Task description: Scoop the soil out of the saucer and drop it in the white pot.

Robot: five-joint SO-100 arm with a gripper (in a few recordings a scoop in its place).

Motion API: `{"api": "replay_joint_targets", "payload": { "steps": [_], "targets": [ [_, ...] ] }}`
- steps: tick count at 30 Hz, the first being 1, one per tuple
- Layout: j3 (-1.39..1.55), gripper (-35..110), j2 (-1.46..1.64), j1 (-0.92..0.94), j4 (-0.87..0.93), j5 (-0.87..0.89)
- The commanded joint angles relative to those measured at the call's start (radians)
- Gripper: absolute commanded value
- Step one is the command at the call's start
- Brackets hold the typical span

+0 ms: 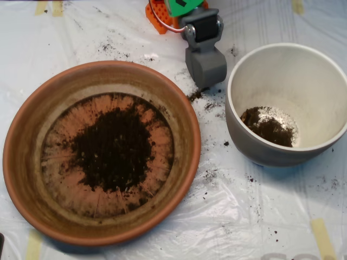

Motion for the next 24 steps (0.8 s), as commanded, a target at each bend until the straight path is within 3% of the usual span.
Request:
{"api": "replay_joint_targets", "payload": {
  "steps": [1, 24],
  "targets": [
    [-0.014, 0, 0.072, -0.018, -0.017, -0.005],
    [-0.014, 1, 0.072, -0.029, -0.017, -0.012]
  ]
}}
